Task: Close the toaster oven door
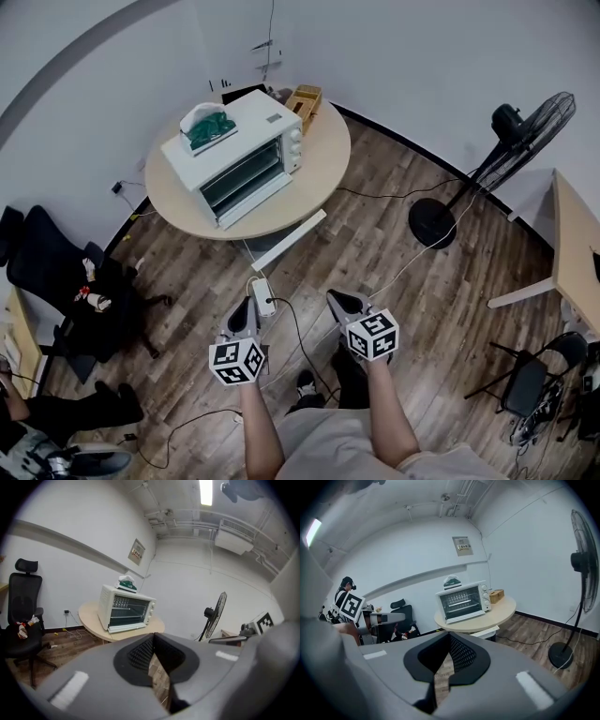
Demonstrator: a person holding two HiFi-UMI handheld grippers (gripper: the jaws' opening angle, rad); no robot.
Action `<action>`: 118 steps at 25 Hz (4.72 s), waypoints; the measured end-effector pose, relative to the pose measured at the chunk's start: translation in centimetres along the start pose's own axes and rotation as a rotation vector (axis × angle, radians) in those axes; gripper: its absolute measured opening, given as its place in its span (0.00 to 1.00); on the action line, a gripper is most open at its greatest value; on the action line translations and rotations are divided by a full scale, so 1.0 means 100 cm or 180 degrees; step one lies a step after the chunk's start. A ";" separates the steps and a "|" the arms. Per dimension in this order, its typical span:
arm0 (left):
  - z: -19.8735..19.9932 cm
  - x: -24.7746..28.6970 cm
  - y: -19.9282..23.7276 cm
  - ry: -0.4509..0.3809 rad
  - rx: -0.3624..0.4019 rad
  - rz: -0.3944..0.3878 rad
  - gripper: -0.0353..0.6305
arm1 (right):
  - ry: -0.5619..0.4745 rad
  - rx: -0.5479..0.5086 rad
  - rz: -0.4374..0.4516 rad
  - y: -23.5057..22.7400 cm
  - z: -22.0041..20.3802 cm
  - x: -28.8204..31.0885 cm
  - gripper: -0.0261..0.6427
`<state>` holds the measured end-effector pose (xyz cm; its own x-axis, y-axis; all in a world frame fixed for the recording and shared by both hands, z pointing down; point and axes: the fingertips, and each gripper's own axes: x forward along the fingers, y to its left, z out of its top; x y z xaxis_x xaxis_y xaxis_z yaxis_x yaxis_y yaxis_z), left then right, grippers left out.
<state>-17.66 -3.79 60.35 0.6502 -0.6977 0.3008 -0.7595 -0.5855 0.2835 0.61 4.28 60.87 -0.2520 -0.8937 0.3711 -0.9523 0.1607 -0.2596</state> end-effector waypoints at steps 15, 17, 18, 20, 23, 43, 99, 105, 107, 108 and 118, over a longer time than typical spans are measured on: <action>0.044 0.101 -0.013 -0.0199 0.0092 0.0527 0.14 | -0.0056 -0.0221 0.0642 -0.083 0.080 0.089 0.04; 0.042 0.110 -0.016 -0.0207 0.0052 0.0593 0.14 | -0.0060 -0.0212 0.0679 -0.097 0.085 0.094 0.04; 0.040 0.112 -0.017 -0.0213 0.0019 0.0635 0.14 | -0.0057 -0.0213 0.0692 -0.102 0.086 0.095 0.04; 0.034 0.113 -0.016 -0.0217 -0.0048 0.0722 0.14 | -0.0034 -0.0234 0.0702 -0.111 0.085 0.098 0.04; 0.024 0.114 -0.013 -0.0184 -0.0132 0.0812 0.14 | 0.0035 -0.0274 0.0718 -0.119 0.079 0.104 0.04; -0.095 0.114 0.085 -0.0466 -0.1857 0.0922 0.15 | 0.0522 -0.0899 0.1379 -0.076 0.047 0.166 0.04; -0.153 0.195 0.117 -0.1359 -0.4083 0.0215 0.19 | 0.1303 -0.1602 0.0967 -0.123 -0.036 0.218 0.04; -0.133 0.186 0.111 -0.1346 -0.4292 0.0239 0.18 | 0.1225 -0.1837 0.1033 -0.103 -0.031 0.223 0.04; -0.131 0.184 0.111 -0.1312 -0.4336 0.0271 0.18 | 0.1213 -0.2017 0.1057 -0.099 -0.030 0.223 0.04; -0.128 0.183 0.110 -0.1315 -0.4355 0.0277 0.18 | 0.1213 -0.2111 0.1066 -0.097 -0.030 0.224 0.04; -0.112 0.183 0.107 -0.1235 -0.4498 0.0280 0.18 | 0.1311 -0.3261 0.0758 -0.119 -0.030 0.233 0.04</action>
<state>-13.68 -18.24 79.08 0.3840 -0.9075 0.1704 0.0052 0.1867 0.9824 5.58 -17.18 75.32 -0.3032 -0.6187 0.7248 -0.5172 0.7457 0.4202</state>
